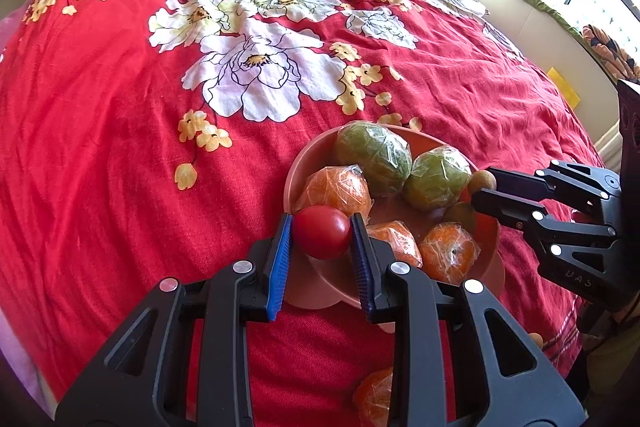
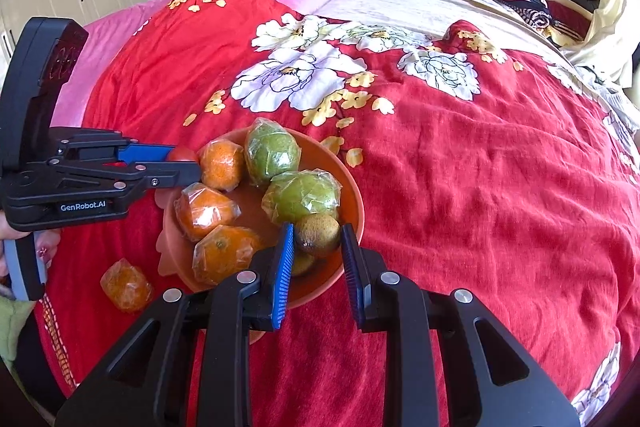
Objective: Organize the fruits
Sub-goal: 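Lower the tomato and kiwi into the pink bowl and open both grippers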
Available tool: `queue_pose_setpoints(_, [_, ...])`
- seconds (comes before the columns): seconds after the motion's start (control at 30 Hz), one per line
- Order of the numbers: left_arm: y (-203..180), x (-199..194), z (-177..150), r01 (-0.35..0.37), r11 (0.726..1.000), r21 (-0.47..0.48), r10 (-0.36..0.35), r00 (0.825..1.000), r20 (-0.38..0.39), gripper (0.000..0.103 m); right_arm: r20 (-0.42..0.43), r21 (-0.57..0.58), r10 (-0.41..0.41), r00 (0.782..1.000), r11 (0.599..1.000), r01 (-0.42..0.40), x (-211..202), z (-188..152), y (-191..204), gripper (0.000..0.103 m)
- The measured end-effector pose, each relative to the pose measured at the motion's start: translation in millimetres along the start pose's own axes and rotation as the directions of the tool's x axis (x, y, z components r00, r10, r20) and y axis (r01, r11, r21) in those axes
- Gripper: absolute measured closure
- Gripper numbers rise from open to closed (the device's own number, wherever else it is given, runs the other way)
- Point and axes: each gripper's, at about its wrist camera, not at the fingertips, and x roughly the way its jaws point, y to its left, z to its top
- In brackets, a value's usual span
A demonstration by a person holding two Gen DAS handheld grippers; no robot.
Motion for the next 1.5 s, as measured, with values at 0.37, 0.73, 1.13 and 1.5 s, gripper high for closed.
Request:
queue_pose_setpoints(0.37, [-5.8,0.2,-0.9,0.014,1.0,0.008,-0.014,1.0,0.004,0.082,0.002,-0.006,0.004,1.0,1.0,-0.004,1.9,-1.7,2.4,0.079])
queue_pose_setpoints(0.73, [-5.3,0.5,-0.7,0.014,1.0,0.008,-0.014,1.0,0.005,0.082,0.023,0.003,-0.001,1.0,1.0,0.001,-6.8,-3.9,4.8,0.057])
queue_pose_setpoints(1.13, [-5.3,0.1,-1.5,0.01,1.0,0.005,-0.01,1.0,0.006,0.082,0.039,0.021,0.0,0.999,1.0,-0.001,-17.2,-5.6,4.5,0.04])
queue_pose_setpoints(1.5, [-4.6,-4.0,-0.7,0.001,1.0,-0.001,-0.001,1.0,0.017,0.069,0.053,0.02,-0.016,0.998,1.0,0.015,-26.7,-5.9,8.4,0.025])
